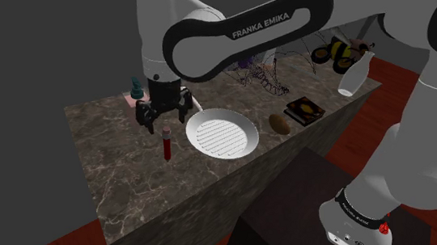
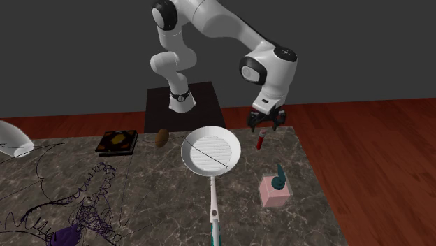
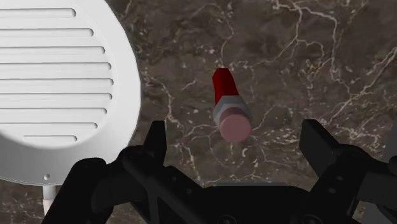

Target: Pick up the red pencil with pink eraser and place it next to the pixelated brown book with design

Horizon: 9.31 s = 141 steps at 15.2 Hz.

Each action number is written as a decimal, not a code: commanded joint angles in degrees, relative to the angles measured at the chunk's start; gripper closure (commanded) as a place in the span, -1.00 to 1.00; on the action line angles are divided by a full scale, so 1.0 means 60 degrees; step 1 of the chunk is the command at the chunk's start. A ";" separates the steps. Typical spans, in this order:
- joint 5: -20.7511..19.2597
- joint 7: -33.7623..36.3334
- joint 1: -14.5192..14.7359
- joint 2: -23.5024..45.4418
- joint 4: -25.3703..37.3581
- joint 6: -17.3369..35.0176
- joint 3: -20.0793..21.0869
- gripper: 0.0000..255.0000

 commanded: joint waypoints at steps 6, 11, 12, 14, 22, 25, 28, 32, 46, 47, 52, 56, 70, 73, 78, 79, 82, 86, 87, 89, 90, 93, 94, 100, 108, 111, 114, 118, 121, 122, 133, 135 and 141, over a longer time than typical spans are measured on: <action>-0.0242 0.0186 0.0076 0.0462 -0.0368 0.0794 -0.0071 -1.00; -0.0242 0.0186 0.0076 0.0462 -0.0368 0.0794 -0.0071 -1.00; -0.0242 0.0186 0.0076 0.0462 -0.0368 0.0794 -0.0071 -1.00; -0.0242 0.0186 0.0076 0.0462 -0.0367 0.0792 -0.0071 -1.00; -0.0242 0.0186 0.0076 0.0461 -0.0367 0.0792 -0.0071 1.00; -0.0211 0.0165 0.0068 0.0405 -0.0311 0.0684 -0.0060 1.00; -0.0124 0.0108 0.0048 0.0247 -0.0120 0.0350 -0.0030 1.00; -0.0022 0.0040 0.0026 0.0060 0.0164 -0.0104 0.0003 1.00; 0.0204 -0.0117 0.0010 -0.0348 0.1460 -0.1767 0.0074 1.00; 0.0212 -0.0124 0.0012 -0.0361 0.1572 -0.1891 0.0078 1.00; 0.0236 -0.0146 0.0032 -0.0393 0.2174 -0.2522 0.0095 1.00; 0.0234 -0.0152 0.0060 -0.0374 0.2713 -0.3042 0.0108 1.00; 0.0733 -0.1049 -0.0540 -0.1537 0.2546 -0.3923 -0.0143 1.00; 0.1080 -0.1780 -0.0948 -0.2448 0.1498 -0.3713 -0.0458 1.00; 0.1447 -0.3003 -0.1458 -0.3736 0.0084 -0.3529 -0.1107 1.00; 0.1489 -0.3245 -0.1548 -0.3961 -0.0156 -0.3510 -0.1246 1.00; 0.1558 -0.3962 -0.1792 -0.4576 -0.0802 -0.3478 -0.1688 1.00; 0.1528 -0.4900 -0.2102 -0.5258 -0.1500 -0.3477 -0.2304 1.00; 0.1503 -0.5132 -0.2179 -0.5404 -0.1646 -0.3481 -0.2462 1.00; 0.1433 -0.5595 -0.2339 -0.5667 -0.1906 -0.3492 -0.2778 1.00; 0.1390 -0.5825 -0.2419 -0.5784 -0.2020 -0.3499 -0.2938 1.00; 0.1232 -0.6514 -0.2663 -0.6076 -0.2298 -0.3521 -0.3425 1.00; 0.1172 -0.6744 -0.2744 -0.6154 -0.2370 -0.3528 -0.3590 1.00; 0.0767 -0.8125 -0.3249 -0.6405 -0.2579 -0.3555 -0.4589 1.00; 0.0258 -0.9999 -0.3906 -0.6156 -0.2274 -0.3536 -0.5951 1.00; 0.0127 -1.0720 -0.4132 -0.5889 -0.1988 -0.3514 -0.6471 1.00; 0.0053 -1.1455 -0.4346 -0.5526 -0.1606 -0.3492 -0.6995 1.00; 0.0075 -1.2470 -0.4618 -0.4887 -0.0946 -0.3471 -0.7698 1.00; 0.0207 -1.3264 -0.4825 -0.4285 -0.0331 -0.3477 -0.8230 1.00; 0.0277 -1.3537 -0.4901 -0.4058 -0.0102 -0.3485 -0.8403 1.00; 0.2074 -1.6724 -0.6410 -0.0633 0.3449 -0.4100 -0.9983 1.00; 0.2235 -1.6925 -0.6597 -0.0367 0.3623 -0.4060 -1.0012 1.00; 0.2146 -1.6886 -0.6487 -0.0523 0.2665 -0.3230 -0.9979 1.00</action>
